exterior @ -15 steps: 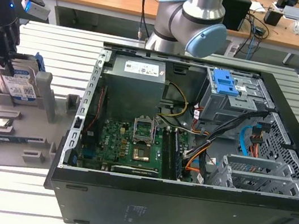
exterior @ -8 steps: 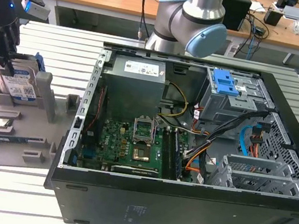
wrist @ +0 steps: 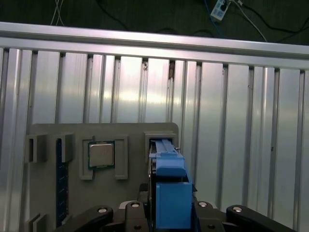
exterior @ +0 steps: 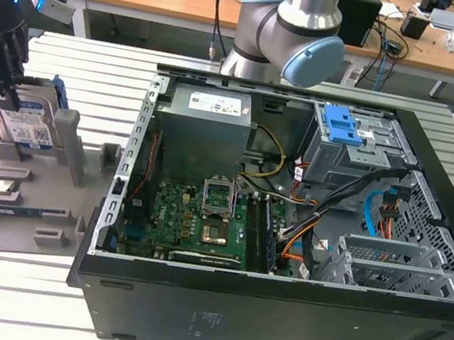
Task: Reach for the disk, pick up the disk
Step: 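Pick up the disk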
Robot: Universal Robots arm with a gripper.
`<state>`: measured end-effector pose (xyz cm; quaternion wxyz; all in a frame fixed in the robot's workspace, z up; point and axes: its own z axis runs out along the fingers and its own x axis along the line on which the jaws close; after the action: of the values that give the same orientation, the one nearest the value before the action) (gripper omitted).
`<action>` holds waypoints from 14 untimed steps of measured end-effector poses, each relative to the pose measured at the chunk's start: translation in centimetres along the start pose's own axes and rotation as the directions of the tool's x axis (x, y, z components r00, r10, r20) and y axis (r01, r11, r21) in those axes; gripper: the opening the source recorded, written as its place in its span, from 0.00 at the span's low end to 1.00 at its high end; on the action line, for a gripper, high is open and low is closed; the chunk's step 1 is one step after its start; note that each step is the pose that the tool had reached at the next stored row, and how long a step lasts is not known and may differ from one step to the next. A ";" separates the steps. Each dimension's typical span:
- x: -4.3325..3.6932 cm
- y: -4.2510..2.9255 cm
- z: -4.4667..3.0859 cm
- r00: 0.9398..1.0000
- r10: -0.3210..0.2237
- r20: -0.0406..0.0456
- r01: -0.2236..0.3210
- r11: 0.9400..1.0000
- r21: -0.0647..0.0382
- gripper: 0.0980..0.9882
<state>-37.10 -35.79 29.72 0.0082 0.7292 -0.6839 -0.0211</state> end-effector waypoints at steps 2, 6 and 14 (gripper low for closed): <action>-0.03 0.02 -0.48 1.000 0.000 0.000 0.000 1.000 0.000 0.30; -0.12 0.05 -1.72 1.000 0.000 0.000 0.000 1.000 0.000 0.30; -0.21 0.11 -3.27 1.000 0.000 0.000 0.000 1.000 0.000 0.30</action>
<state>-37.08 -35.64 32.99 0.0082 0.7292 -0.6839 -0.0211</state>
